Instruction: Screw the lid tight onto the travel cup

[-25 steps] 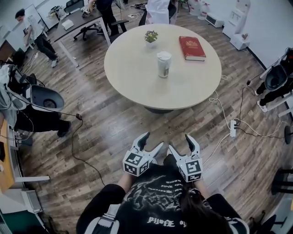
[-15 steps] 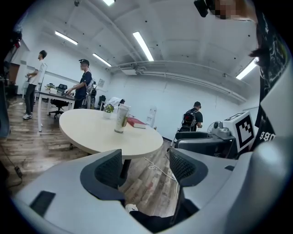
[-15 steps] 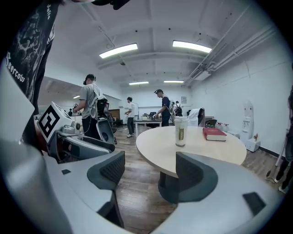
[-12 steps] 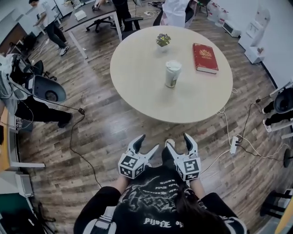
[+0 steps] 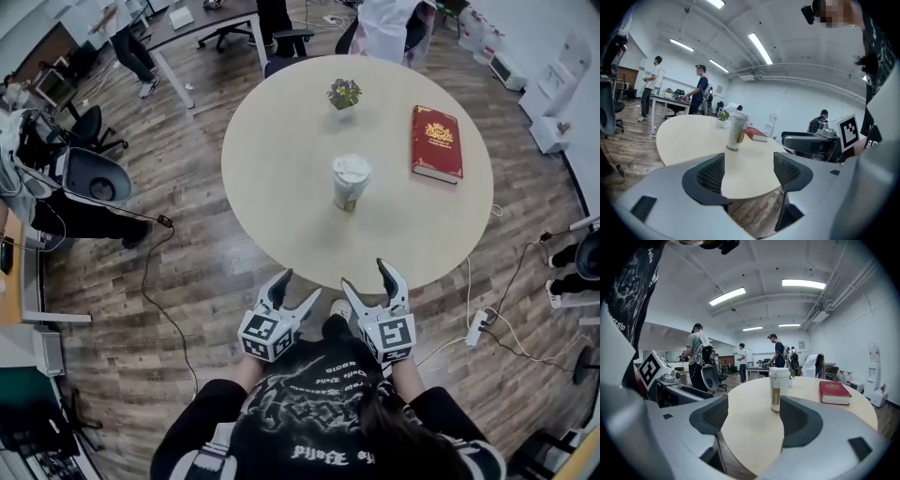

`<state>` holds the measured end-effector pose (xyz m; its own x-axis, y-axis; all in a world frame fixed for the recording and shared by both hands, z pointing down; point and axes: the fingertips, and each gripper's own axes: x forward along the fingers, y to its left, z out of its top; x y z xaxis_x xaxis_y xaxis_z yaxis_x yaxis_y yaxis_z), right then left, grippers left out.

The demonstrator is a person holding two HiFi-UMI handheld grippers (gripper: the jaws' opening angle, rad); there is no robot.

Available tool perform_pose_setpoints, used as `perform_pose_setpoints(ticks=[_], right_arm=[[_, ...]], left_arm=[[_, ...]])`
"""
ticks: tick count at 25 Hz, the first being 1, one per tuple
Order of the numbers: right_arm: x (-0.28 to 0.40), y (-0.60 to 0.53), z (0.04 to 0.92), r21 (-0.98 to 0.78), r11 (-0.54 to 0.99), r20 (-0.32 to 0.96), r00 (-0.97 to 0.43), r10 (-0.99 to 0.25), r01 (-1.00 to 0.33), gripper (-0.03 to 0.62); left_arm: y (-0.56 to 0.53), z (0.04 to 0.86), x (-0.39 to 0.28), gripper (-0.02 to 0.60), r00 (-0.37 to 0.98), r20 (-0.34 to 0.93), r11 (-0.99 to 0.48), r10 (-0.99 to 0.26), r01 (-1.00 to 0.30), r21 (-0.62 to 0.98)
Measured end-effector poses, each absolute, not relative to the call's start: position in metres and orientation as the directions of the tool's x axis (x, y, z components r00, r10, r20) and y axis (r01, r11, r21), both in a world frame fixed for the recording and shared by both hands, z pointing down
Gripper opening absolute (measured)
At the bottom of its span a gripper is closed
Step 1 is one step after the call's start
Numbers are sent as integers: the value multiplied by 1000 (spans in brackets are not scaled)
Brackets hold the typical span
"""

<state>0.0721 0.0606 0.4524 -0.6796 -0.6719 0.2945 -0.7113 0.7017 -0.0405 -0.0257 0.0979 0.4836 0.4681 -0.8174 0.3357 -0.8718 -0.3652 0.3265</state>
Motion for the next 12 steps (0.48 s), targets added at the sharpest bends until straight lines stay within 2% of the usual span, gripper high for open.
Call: perform_pose_setpoints(ticks=[12], right_arm=[[102, -34, 451, -83, 739, 281, -727, -626, -669, 331]], left_arm=[[9, 484, -17, 339, 368, 343, -284, -864, -919, 273]])
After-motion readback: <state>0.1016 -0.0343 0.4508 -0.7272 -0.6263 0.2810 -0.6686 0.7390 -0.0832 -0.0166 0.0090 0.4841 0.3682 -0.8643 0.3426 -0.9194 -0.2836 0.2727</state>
